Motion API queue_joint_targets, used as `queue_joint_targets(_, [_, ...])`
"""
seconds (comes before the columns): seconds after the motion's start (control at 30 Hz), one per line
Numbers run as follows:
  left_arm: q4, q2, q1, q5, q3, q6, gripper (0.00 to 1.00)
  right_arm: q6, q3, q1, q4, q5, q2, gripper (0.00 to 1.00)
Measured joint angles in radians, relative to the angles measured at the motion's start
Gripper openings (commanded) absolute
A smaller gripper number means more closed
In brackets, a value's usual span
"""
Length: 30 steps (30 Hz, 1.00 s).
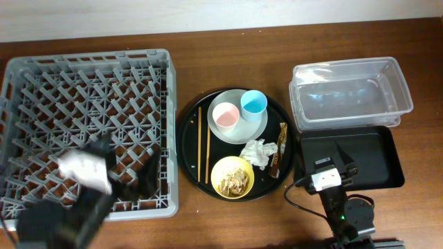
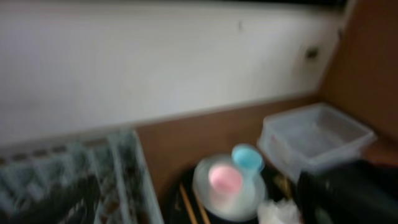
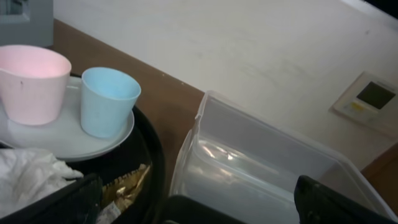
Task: Sort waste into correct bins and load items into the dishwasher rack
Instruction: 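Grasp the wooden chopsticks with the left gripper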
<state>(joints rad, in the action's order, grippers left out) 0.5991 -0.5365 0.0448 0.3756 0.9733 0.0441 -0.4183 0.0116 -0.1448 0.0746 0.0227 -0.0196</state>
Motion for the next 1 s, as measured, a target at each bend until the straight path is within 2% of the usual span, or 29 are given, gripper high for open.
queue_joint_targets(0.03, [0.107,-0.204,0.001,0.050,0.192,-0.010,1.00,0.000,0.001,0.000,0.001,0.000,-0.003,0.99])
queue_joint_targets(0.07, [0.308,-0.375,0.001,0.089,0.344,-0.020,1.00,-0.001,0.001,0.000,0.001,0.000,-0.002,0.99])
queue_joint_targets(0.1, [0.406,-0.485,0.002,0.106,0.436,-0.024,1.00,0.000,0.001,0.000,0.001,0.000,-0.003,0.99])
queue_joint_targets(0.17, [0.494,-0.768,0.001,0.150,0.568,-0.024,0.99,0.000,0.001,0.000,0.001,0.001,-0.002,0.99])
queue_joint_targets(0.2, [0.526,-0.843,0.001,0.184,0.570,-0.024,0.81,0.000,0.001,0.000,0.001,0.000,-0.002,0.99])
queue_joint_targets(0.23, [0.547,-0.899,0.001,0.221,0.574,-0.024,0.45,-0.001,0.001,0.000,0.001,0.001,-0.002,0.99])
queue_joint_targets(0.27, [0.580,-0.958,0.005,0.253,0.577,-0.024,0.26,0.000,0.001,0.000,0.001,0.001,-0.002,0.99])
queue_joint_targets(0.3, [0.613,-1.019,0.019,0.263,0.577,-0.021,0.20,0.000,0.001,0.000,0.001,0.001,-0.002,0.99])
queue_joint_targets(0.4, [0.613,-1.102,0.122,0.156,0.554,-0.006,0.20,-0.001,0.001,0.000,0.001,0.001,-0.002,0.99])
queue_joint_targets(0.47, [0.563,-1.149,0.278,-0.024,0.488,0.087,0.20,0.000,0.001,0.000,0.001,0.001,-0.002,0.99])
queue_joint_targets(0.57, [0.352,-1.157,0.423,-0.274,0.374,0.237,0.20,0.000,0.001,0.000,0.001,0.003,-0.002,0.99])
queue_joint_targets(0.63, [0.226,-1.158,0.459,-0.365,0.285,0.297,0.20,0.000,0.001,0.000,0.000,0.004,-0.002,0.99])
queue_joint_targets(0.7, [0.071,-1.157,0.459,-0.396,0.190,0.318,0.20,0.000,0.001,0.000,0.001,0.004,-0.002,0.99])
queue_joint_targets(0.77, [-0.017,-1.159,0.459,-0.410,0.106,0.351,0.20,0.000,0.001,0.000,0.001,0.003,-0.002,0.99])
queue_joint_targets(0.97, [-0.187,-1.263,0.459,-0.439,0.048,0.372,0.19,0.000,0.001,0.000,0.001,0.003,-0.002,0.99])
queue_joint_targets(1.0, [-0.192,-1.285,0.459,-0.460,0.047,0.373,0.11,0.000,0.001,0.000,0.001,0.004,-0.002,0.99])
